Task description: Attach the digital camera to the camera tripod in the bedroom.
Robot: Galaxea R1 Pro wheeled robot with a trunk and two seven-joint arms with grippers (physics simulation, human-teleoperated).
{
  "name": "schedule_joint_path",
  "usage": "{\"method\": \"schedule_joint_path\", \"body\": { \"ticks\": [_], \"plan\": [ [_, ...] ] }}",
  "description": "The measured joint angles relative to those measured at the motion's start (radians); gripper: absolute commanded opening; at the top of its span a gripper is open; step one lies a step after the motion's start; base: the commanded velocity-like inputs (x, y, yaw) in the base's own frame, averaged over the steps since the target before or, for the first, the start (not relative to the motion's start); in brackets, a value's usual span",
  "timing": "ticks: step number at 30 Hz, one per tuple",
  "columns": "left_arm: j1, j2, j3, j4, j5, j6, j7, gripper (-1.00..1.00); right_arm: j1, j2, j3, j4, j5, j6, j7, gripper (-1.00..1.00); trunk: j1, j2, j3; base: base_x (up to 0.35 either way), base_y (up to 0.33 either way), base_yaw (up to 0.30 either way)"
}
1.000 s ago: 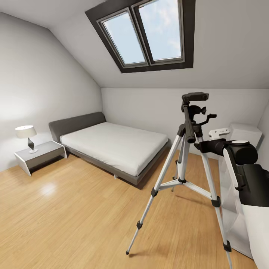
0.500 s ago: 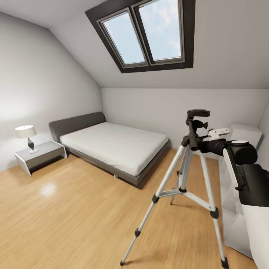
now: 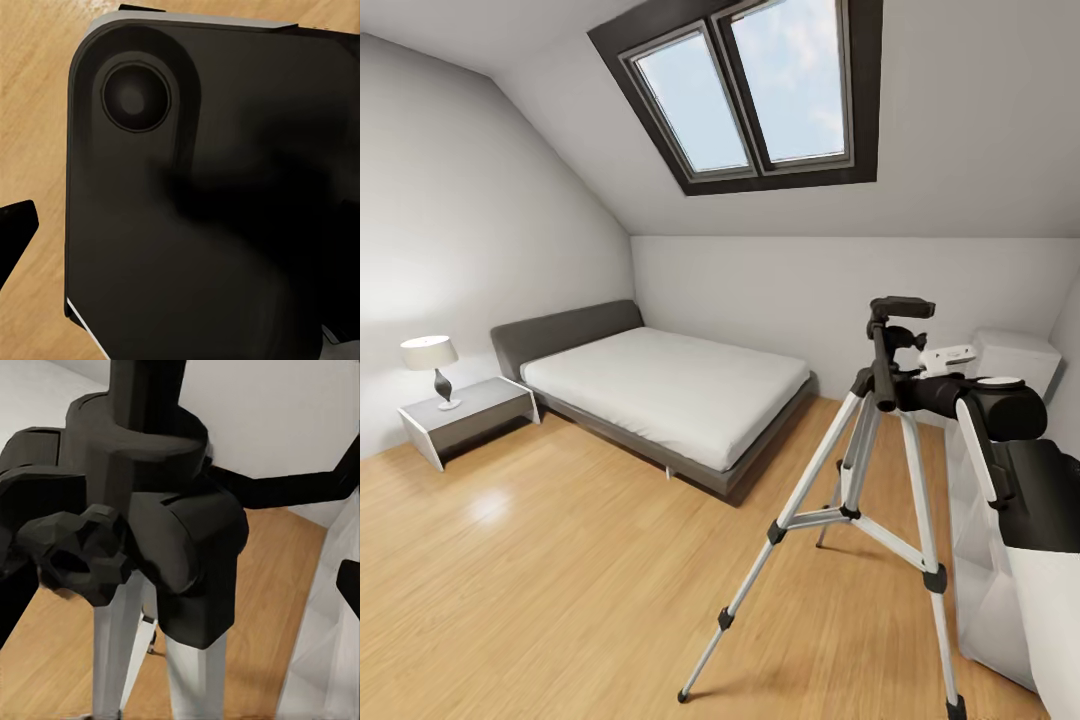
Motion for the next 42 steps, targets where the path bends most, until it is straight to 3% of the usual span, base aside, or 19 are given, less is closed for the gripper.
{"method": "schedule_joint_path", "body": {
  "ticks": [8, 26, 33, 36, 38, 42],
  "plan": [
    [0.000, 0.000, 0.000, 0.000, 0.000, 0.000, 0.000, 1.00, 0.000, 0.003, 0.000, 0.054, -0.003, 0.000, 0.001, 1.00, 0.000, 0.000, 0.000, -0.153, 0.000, 0.000],
    [0.000, -0.001, 0.000, 0.000, -0.001, 0.001, 0.000, 1.00, 0.004, 0.017, -0.003, 0.070, -0.009, 0.000, 0.003, 1.00, 0.000, 0.000, 0.000, -0.238, 0.000, 0.000],
    [0.000, 0.000, 0.001, 0.000, 0.000, 0.001, 0.000, 1.00, 0.016, 0.019, -0.003, 0.071, -0.016, 0.000, 0.005, 1.00, 0.000, 0.000, 0.000, -0.058, 0.000, 0.000],
    [0.000, 0.000, 0.001, 0.000, 0.000, 0.001, 0.000, 1.00, 0.081, 0.027, -0.003, 0.077, -0.018, 0.000, 0.005, 1.00, 0.000, 0.000, 0.000, -0.006, 0.000, 0.000],
    [0.000, 0.000, 0.001, 0.000, 0.000, 0.001, 0.000, 1.00, 0.137, 0.048, -0.003, 0.079, -0.018, 0.000, 0.006, 1.00, 0.000, 0.000, 0.000, -0.003, 0.000, 0.000],
    [0.000, 0.000, 0.001, 0.000, 0.000, 0.001, 0.000, 1.00, 0.307, 0.146, -0.003, 0.080, -0.019, 0.000, 0.009, 1.00, 0.000, 0.000, 0.000, 0.000, 0.000, 0.000]
  ]
}}
